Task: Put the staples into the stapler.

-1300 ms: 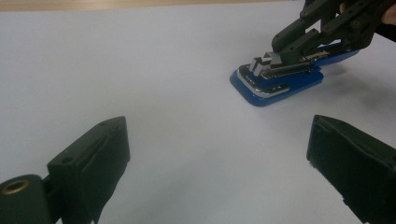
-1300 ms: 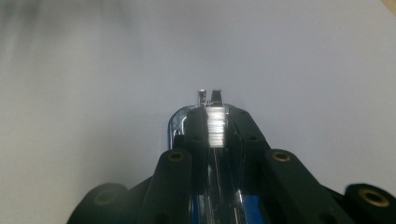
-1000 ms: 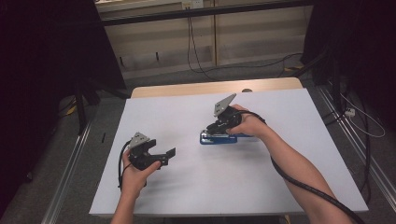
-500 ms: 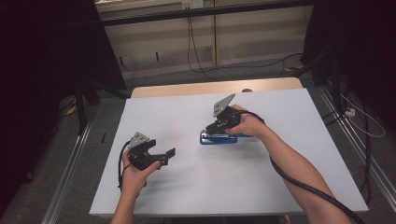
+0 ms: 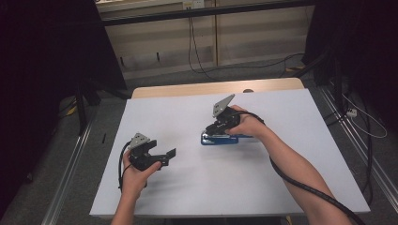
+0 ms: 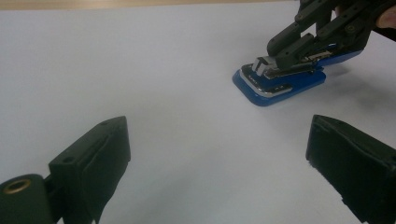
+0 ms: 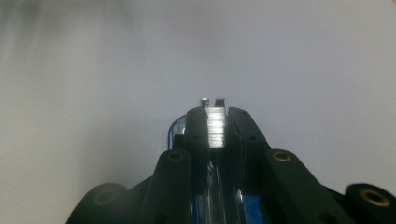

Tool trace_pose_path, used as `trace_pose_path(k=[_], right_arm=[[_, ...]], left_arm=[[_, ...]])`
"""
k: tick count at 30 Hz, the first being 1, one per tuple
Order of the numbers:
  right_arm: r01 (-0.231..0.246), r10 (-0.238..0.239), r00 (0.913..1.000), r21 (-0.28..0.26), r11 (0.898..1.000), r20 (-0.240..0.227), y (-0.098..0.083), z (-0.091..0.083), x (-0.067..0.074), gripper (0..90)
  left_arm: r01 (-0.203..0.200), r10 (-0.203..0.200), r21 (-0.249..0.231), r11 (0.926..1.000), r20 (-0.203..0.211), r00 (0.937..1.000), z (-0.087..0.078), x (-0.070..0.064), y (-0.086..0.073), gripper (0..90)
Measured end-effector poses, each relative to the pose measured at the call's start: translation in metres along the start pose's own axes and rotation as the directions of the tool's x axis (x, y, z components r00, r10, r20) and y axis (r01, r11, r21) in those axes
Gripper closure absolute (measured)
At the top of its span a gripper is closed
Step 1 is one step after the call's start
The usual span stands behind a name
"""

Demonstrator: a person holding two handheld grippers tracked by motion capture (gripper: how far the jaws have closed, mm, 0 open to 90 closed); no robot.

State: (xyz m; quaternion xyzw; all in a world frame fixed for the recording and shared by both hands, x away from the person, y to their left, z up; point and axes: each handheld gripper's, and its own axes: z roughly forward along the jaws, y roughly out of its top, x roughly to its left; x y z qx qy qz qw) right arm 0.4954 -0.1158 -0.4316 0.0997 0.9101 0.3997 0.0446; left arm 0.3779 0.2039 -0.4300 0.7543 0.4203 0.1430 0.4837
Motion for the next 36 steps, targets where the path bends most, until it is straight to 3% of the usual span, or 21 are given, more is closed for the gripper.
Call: trace_pose_path(k=[11,20,23,36], right_arm=[[-0.018,0.018,0.9998,0.002,1.0,0.01,0.001,0.003,0.0,73.0],[-0.049,0.049,0.9982,-0.023,0.999,0.035,-0.001,-0.007,0.002,65.6],[-0.078,0.08,0.9954,-0.036,0.996,0.054,-0.003,-0.013,0.004,60.4],[-0.127,0.135,0.9816,-0.066,0.99,0.134,-0.013,-0.038,0.012,48.4]], left_arm=[[0.004,-0.004,-0.002,1.0,0.0,1.0,0.0,0.0,0.0,6.7],[-0.002,0.002,-0.004,1.0,0.004,1.0,0.001,-0.001,0.001,6.7],[-0.007,0.007,-0.002,1.0,0.008,0.9999,0.002,-0.002,0.001,6.7],[-0.012,0.012,0.004,0.9999,0.026,0.9996,0.005,-0.006,0.003,6.7]])
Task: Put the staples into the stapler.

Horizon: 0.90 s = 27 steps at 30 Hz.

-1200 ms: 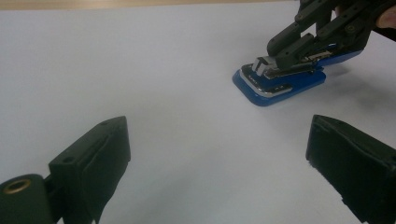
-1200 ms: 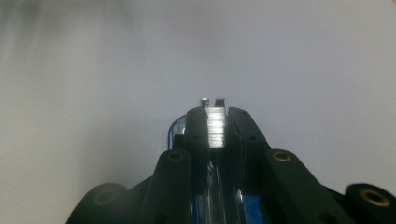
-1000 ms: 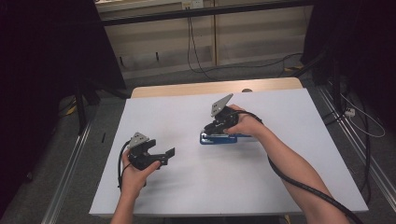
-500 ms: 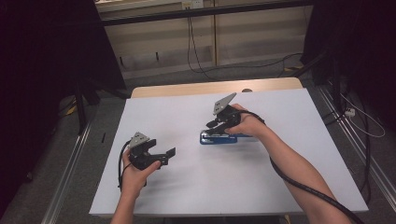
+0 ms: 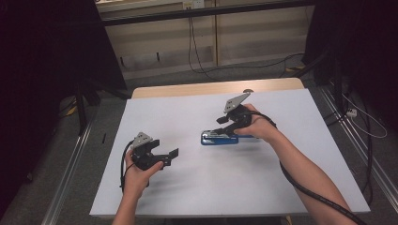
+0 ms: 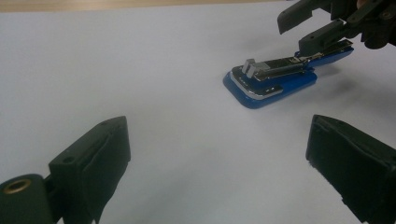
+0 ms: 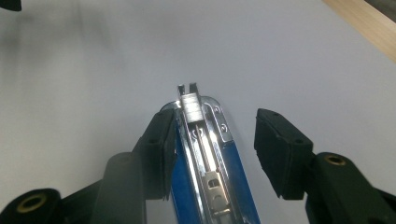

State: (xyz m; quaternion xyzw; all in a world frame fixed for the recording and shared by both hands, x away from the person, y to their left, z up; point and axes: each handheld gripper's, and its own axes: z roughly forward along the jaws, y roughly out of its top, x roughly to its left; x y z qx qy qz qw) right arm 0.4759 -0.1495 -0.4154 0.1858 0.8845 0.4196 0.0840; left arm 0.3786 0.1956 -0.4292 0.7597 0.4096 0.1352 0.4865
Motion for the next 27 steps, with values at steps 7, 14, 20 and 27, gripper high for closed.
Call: trace_pose_path(k=[7,14,20,27], right_arm=[[-0.029,0.029,0.9988,-0.017,0.999,0.038,-0.004,-0.014,0.003,42.3],[-0.046,0.047,0.9964,-0.017,0.999,0.07,-0.012,-0.025,0.009,38.5],[-0.079,0.082,0.9919,-0.038,0.996,0.097,-0.019,-0.035,0.012,33.8],[-0.09,0.094,0.9871,-0.041,0.995,0.129,-0.026,-0.043,0.015,30.1]], left_arm=[[-0.004,0.004,-0.002,1.0,0.01,0.9999,0.001,-0.001,0.001,6.7],[-0.009,0.009,0.001,1.0,0.02,0.9998,0.004,-0.003,0.002,6.7],[-0.016,0.016,0.006,0.9999,0.028,0.9995,0.007,-0.007,0.003,6.6],[-0.019,0.019,0.005,0.9998,0.034,0.9992,0.009,-0.008,0.004,6.7]])
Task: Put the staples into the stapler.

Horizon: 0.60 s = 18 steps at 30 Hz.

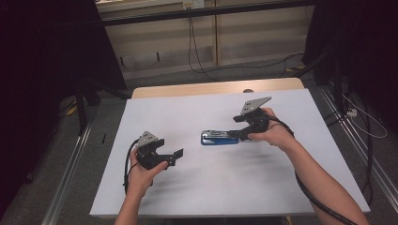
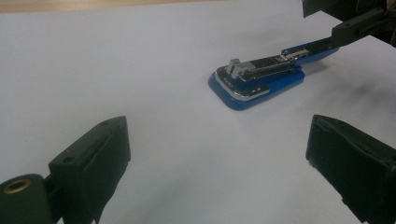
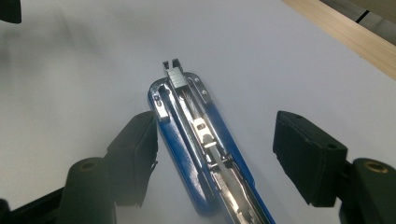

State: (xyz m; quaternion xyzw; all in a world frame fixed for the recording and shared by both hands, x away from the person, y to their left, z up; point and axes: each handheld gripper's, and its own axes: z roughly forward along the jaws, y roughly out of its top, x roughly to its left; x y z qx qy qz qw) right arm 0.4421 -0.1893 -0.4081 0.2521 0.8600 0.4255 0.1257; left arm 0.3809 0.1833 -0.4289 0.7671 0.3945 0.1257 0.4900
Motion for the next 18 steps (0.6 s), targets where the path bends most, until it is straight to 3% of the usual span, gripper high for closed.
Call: trace_pose_path(k=[18], right_arm=[[-0.063,0.064,0.9947,-0.009,0.998,0.081,-0.027,-0.019,0.007,21.4]], left_arm=[[-0.008,0.007,0.021,0.9998,0.02,0.9998,0.011,-0.005,0.003,6.6]])
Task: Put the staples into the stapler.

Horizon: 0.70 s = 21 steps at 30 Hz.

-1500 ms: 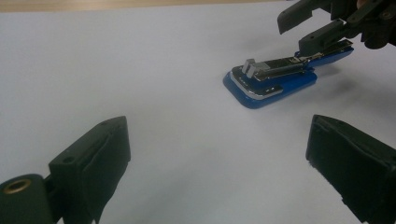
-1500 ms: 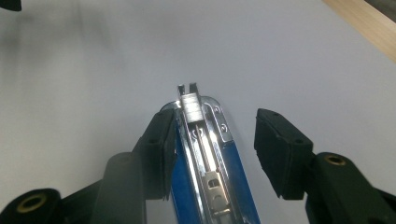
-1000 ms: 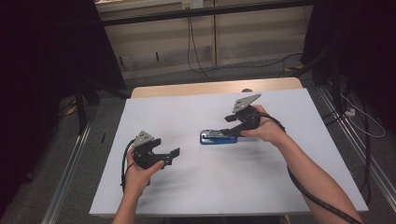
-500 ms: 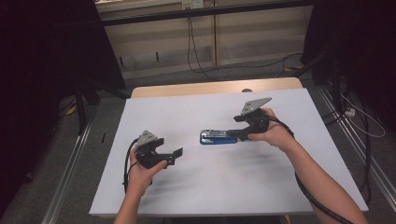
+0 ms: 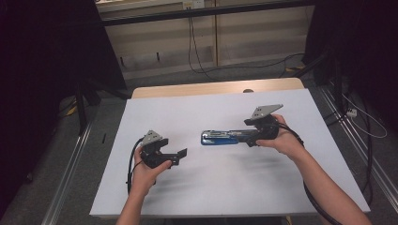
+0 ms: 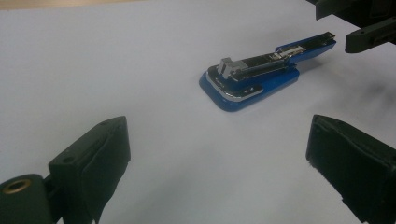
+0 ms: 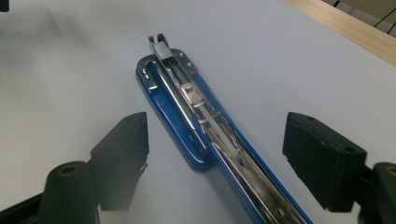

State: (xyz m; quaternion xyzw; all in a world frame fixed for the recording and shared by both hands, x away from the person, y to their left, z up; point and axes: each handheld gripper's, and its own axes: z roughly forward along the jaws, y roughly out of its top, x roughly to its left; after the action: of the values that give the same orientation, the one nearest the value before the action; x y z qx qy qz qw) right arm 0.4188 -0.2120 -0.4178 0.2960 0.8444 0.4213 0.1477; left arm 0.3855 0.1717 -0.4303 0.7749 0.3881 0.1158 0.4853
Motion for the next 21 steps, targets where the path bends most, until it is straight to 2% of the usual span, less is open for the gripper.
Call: trace_pose_path(k=[7,15,21], right_arm=[[-0.027,0.028,0.9984,-0.011,1.0,0.05,-0.01,-0.009,-0.001,17.1],[-0.037,0.039,0.9931,-0.013,0.999,0.11,-0.02,-0.021,-0.002,13.7],[-0.052,0.054,0.9887,-0.02,0.998,0.14,-0.026,-0.031,-0.003,12.7]], left_arm=[[0.001,-0.001,0.003,1.0,0.002,1.0,0.006,-0.001,0.002,6.7],[-0.006,0.006,0.006,1.0,0.002,1.0,0.013,-0.003,0.005,7.9],[-0.008,0.008,0.007,0.9999,0.013,0.9999,0.02,-0.005,0.007,14.8]])
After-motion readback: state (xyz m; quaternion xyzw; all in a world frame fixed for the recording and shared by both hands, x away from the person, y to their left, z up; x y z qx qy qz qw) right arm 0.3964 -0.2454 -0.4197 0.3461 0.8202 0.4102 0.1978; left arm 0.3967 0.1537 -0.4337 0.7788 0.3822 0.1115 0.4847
